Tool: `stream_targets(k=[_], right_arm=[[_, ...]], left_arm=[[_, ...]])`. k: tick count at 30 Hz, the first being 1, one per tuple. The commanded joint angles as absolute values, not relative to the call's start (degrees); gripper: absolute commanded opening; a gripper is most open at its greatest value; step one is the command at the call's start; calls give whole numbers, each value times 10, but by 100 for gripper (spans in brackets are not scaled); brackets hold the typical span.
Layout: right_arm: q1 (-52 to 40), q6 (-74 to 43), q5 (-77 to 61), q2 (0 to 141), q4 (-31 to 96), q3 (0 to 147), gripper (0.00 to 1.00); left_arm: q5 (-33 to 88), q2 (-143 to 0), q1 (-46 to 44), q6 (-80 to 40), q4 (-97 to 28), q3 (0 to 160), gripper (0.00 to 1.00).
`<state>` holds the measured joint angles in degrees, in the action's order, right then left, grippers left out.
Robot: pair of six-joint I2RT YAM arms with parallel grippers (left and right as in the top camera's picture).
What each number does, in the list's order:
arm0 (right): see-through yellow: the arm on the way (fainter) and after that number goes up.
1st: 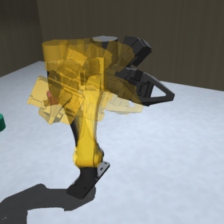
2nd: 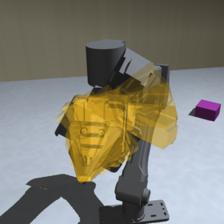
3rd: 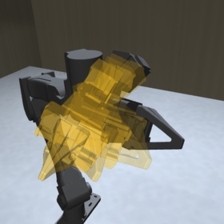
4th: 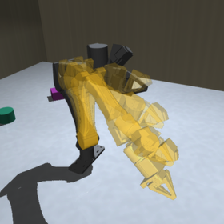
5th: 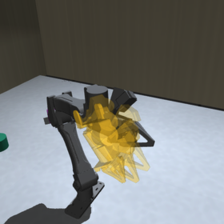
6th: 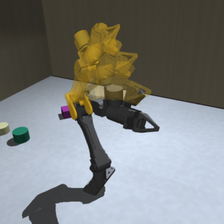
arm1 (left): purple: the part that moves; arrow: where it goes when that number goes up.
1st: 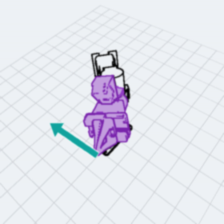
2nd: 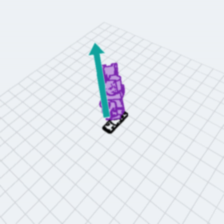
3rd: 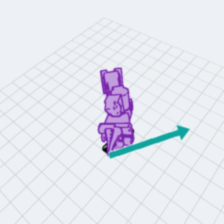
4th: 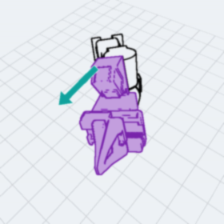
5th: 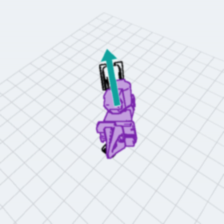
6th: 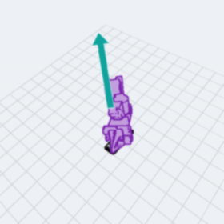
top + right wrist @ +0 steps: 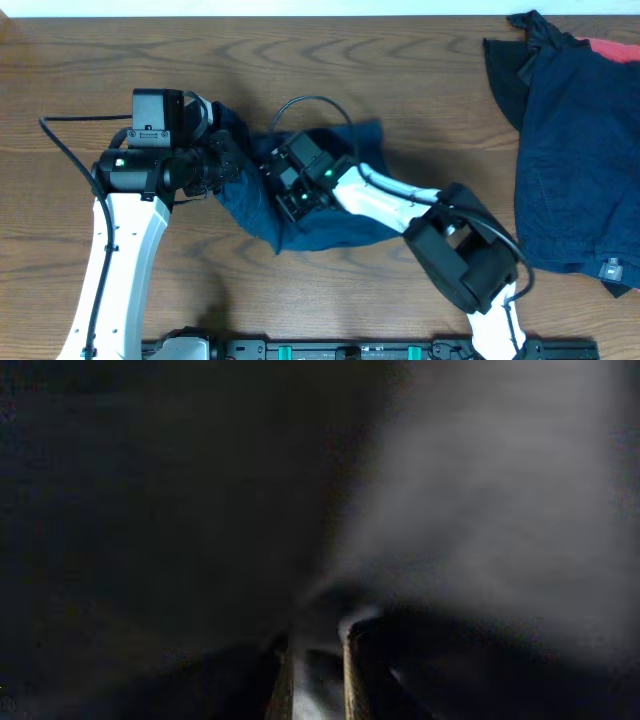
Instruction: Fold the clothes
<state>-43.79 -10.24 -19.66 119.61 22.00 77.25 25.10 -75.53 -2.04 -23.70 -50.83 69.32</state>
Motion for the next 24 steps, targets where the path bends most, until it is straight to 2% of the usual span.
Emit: stream_targets(k=[1, 5, 12, 24], right_arm=[[-380, -97, -144, 1128, 242, 796, 18], [-318, -80, -108, 1086, 307, 797, 15], [-248, -56, -47, 1111, 417, 784, 9], [-244, -55, -32, 1179, 432, 764, 8]], left_arm=[[249, -744, -21, -223, -507, 713, 6], [248, -744, -21, -223, -507, 713, 6], [248, -744, -21, -221, -507, 713, 6], [248, -748, -60, -223, -489, 713, 6]])
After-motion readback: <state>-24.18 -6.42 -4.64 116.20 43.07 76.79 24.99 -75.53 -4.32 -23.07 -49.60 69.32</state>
